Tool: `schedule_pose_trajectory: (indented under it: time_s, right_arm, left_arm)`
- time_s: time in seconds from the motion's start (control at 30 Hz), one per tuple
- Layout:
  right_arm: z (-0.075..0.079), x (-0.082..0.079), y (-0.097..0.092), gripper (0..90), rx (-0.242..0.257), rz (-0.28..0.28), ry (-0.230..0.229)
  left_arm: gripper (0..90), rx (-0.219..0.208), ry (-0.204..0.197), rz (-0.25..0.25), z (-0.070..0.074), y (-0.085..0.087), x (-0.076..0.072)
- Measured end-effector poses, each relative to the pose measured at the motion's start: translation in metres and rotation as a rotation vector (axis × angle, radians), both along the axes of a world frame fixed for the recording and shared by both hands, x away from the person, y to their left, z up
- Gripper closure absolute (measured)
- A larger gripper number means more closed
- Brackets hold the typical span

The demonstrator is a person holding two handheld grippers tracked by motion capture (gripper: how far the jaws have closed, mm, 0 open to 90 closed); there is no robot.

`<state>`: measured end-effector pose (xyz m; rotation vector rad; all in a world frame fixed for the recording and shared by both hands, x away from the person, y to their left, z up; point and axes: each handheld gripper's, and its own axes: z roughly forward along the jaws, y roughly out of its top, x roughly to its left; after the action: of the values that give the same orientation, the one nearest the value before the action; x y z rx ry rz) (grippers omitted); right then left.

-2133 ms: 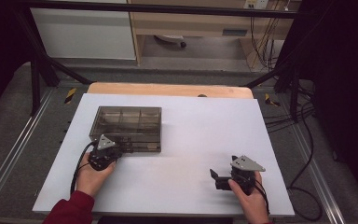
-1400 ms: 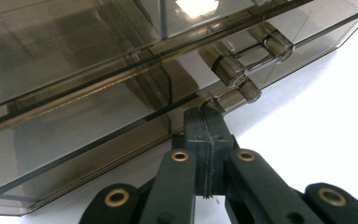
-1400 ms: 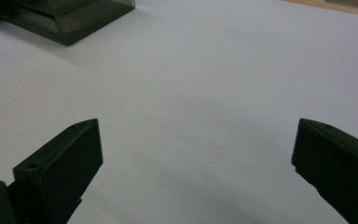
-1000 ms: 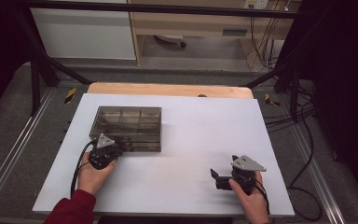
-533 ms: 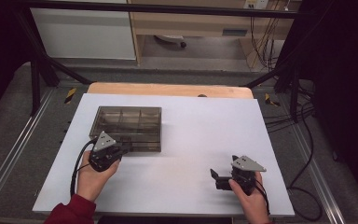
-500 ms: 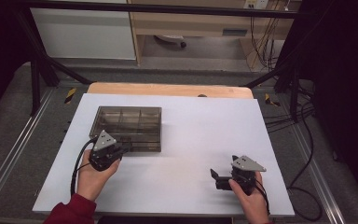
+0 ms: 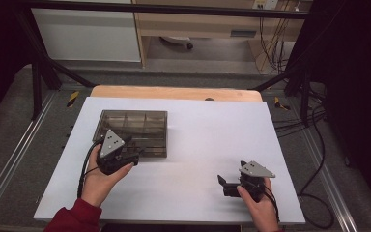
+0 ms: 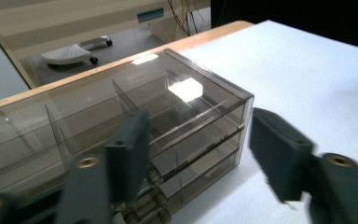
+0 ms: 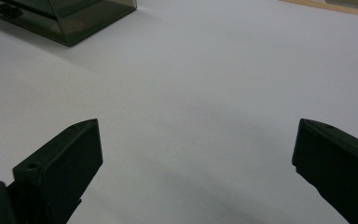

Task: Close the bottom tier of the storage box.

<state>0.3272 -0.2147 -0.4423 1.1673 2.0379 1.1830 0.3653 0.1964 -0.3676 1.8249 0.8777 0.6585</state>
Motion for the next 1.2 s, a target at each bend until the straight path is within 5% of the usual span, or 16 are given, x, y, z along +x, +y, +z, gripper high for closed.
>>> schedule_pose_trajectory:
  time_s: [0.23, 0.43, 1.2]
  right_arm:
    - [0.0, 0.0, 0.0, 2.1, 0.002, 0.0, -0.001]
    - [0.0, 0.0, 0.0, 2.1, 0.005, -0.001, -0.001]
    - [0.0, 0.0, -0.001, 2.1, 0.003, 0.009, -0.007]
  left_arm:
    - [11.6, -0.051, 0.003, 0.001, 0.003, 0.002, 0.001]
    - [5.1, -0.084, -0.005, -0.003, 0.007, 0.006, 0.0]
    - [4.7, -0.132, -0.036, 0.062, 0.013, 0.04, -0.004]
